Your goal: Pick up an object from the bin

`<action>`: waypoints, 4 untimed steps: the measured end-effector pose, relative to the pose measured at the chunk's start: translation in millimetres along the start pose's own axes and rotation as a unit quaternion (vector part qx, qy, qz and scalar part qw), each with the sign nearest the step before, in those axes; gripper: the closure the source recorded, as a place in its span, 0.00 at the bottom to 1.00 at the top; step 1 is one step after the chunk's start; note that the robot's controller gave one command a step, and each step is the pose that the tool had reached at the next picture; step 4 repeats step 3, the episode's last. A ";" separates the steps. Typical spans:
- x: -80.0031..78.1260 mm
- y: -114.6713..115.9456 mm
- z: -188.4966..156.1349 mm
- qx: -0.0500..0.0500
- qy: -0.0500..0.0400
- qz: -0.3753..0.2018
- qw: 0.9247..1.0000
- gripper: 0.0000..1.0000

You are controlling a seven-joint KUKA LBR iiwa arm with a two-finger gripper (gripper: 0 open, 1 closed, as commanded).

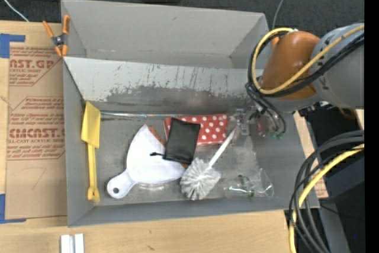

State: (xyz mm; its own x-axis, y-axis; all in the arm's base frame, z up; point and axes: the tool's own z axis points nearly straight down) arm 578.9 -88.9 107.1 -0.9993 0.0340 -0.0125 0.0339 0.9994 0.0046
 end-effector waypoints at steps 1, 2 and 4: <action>-1.0 0.1 -18.5 0.000 -0.001 0.000 1.000 1.00; -1.2 0.2 -36.3 0.000 -0.001 0.000 1.000 1.00; -1.8 0.3 -53.7 0.000 -0.002 0.000 1.000 1.00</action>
Offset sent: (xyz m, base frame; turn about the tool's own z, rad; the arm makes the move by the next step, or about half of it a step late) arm 0.0001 -0.0001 0.0797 0.0000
